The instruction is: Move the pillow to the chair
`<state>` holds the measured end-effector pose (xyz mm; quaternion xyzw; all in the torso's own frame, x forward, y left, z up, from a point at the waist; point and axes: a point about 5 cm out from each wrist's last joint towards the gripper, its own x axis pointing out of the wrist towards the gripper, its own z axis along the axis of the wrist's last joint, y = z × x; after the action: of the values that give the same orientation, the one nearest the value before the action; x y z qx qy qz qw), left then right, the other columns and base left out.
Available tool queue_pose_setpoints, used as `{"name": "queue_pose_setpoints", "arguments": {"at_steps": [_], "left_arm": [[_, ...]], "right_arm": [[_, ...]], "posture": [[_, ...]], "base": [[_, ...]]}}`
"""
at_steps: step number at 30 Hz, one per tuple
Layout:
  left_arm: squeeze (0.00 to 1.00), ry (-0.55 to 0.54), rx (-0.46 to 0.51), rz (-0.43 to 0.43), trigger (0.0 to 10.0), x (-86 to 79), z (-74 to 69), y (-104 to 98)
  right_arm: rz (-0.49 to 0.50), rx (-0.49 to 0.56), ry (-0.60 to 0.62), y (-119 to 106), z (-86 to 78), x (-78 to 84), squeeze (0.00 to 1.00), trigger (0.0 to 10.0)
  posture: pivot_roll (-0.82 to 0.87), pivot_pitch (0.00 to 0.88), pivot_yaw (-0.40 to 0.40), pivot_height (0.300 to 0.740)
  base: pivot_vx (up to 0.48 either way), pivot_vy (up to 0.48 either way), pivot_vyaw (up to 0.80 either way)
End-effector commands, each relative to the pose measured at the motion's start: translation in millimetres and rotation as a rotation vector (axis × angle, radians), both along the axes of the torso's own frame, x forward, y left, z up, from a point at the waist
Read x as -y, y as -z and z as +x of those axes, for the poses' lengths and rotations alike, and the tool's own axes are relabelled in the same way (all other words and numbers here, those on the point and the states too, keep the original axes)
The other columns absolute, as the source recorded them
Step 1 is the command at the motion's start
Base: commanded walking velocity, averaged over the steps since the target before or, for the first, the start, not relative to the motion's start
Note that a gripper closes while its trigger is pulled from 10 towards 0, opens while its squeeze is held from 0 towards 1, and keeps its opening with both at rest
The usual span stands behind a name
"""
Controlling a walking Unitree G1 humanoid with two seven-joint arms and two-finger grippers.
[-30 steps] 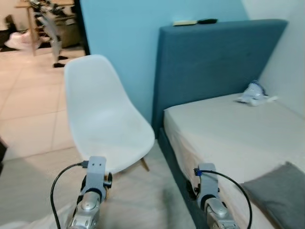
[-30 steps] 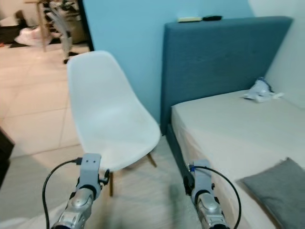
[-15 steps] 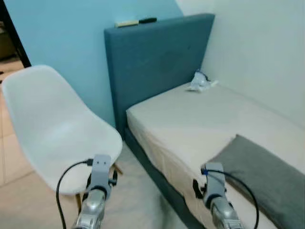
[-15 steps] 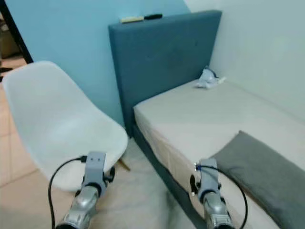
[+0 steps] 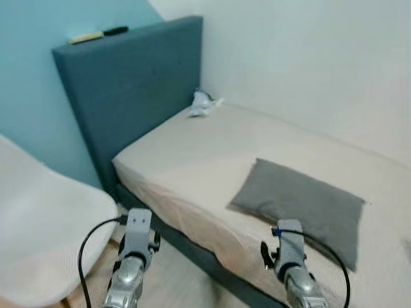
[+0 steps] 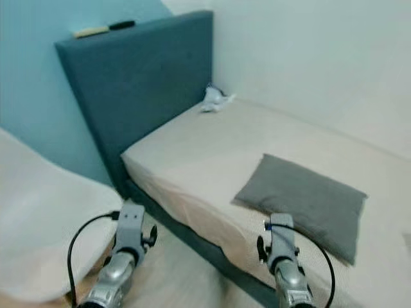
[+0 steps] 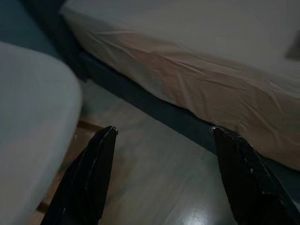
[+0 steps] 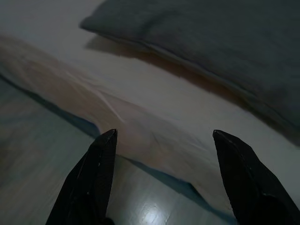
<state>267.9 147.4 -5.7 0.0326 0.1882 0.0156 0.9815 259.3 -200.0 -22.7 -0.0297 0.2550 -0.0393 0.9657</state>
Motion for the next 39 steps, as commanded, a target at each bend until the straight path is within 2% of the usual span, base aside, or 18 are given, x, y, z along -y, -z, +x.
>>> {"name": "queue_pose_setpoints", "arguments": {"at_steps": [1, 10, 26, 30, 33, 39], "left_arm": [[0.00, -0.004, -0.015, 0.007, 10.0, -2.1, -3.2, 3.7], [0.00, -0.006, -0.011, -0.007, 10.0, -1.7, -4.5, 4.4], [0.00, -0.014, -0.041, 0.032, 10.0, -7.6, -6.2, 7.7], [0.00, -0.016, -0.024, -0.019, 10.0, -5.7, -3.8, 5.3], [0.00, -0.017, -0.003, -0.008, 10.0, -5.5, -3.0, 3.0], [0.00, -0.018, 0.047, -0.016, 10.0, -3.3, -3.1, -2.5]], "right_arm": [[0.005, -0.021, -0.007, 4.0, -4.1, -2.3, 0.00, 10.0], [0.002, -0.020, -0.009, 3.4, -3.8, -1.7, 0.00, 10.0], [0.001, -0.020, -0.012, 3.6, -4.4, -2.0, 0.00, 10.0], [0.012, 0.007, -0.016, 0.1, -1.3, -1.6, 0.00, 10.0], [-0.025, 0.011, -0.045, -1.5, 0.0, -1.4, 0.00, 10.0], [0.017, 0.051, -0.033, -4.4, 1.1, -1.2, 0.00, 10.0]], "posture": [[-0.02, 0.027, -0.006, 0.740], [-0.03, 0.029, -0.009, 0.740], [-0.02, 0.038, -0.013, 0.740], [-0.02, 0.042, -0.012, 0.740], [-0.02, 0.044, -0.012, 0.740], [-0.02, 0.058, -0.018, 0.740]], "base": [[0.000, 0.000, -0.80], [0.000, 0.000, -0.80], [0.000, 0.000, -0.80], [0.000, 0.000, -0.80], [0.000, 0.000, 0.00], [0.000, 0.000, 0.00]]}}
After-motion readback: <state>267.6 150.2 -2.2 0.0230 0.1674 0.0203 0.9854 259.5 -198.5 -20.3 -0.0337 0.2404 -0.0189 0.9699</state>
